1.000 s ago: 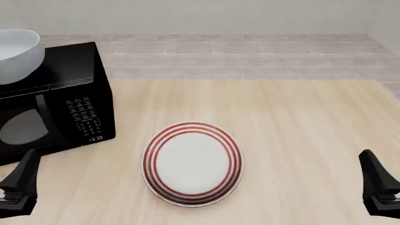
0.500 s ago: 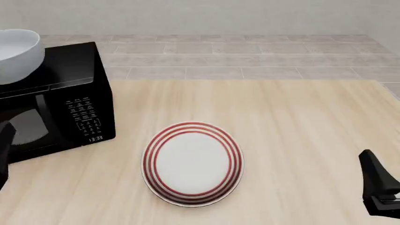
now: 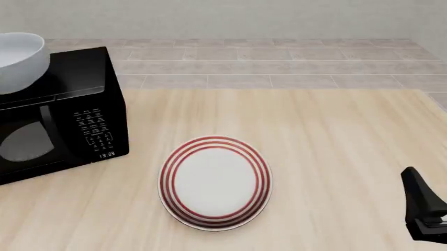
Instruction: Pick up the white bowl and put it on the plate.
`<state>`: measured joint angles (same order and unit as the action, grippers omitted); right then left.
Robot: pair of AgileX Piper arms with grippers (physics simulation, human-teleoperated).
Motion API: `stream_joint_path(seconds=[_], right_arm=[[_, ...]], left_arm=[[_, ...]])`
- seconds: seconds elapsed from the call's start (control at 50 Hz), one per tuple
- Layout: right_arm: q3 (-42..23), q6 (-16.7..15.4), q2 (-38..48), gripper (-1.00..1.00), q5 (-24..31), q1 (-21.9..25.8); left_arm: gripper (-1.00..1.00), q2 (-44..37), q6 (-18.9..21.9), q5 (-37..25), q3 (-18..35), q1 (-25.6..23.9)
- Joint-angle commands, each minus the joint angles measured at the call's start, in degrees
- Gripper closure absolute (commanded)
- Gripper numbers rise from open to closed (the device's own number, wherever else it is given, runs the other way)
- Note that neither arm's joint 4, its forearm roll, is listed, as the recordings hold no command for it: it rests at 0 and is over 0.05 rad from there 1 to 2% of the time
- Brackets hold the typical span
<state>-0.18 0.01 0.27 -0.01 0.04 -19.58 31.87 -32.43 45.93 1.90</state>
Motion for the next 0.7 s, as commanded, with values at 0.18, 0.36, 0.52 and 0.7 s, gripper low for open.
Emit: stream_joint_path(seconds=[0.18,0.36,0.52,0.7], right_arm=[[0.01,0.00,0.00,-1.00,-0.01,0.00],[0.01,0.00,0.00,-1.00,-0.01,-0.01],[0.01,-0.02,-0.01,-1.00,-0.02,-0.01],[0.01,0.02,-0.01,-1.00,-0.02,-0.02]], left_arm=[[-1.00,-8.94,14.50,-14.24,17.30,0.29],[-1.00,-12.82,15.98,-16.80,21.56,-0.31],[-1.00,-13.73,19.78,-16.32,18.19,0.82],[-1.00,-14.16,19.72,-18.17,16.73,-0.56]])
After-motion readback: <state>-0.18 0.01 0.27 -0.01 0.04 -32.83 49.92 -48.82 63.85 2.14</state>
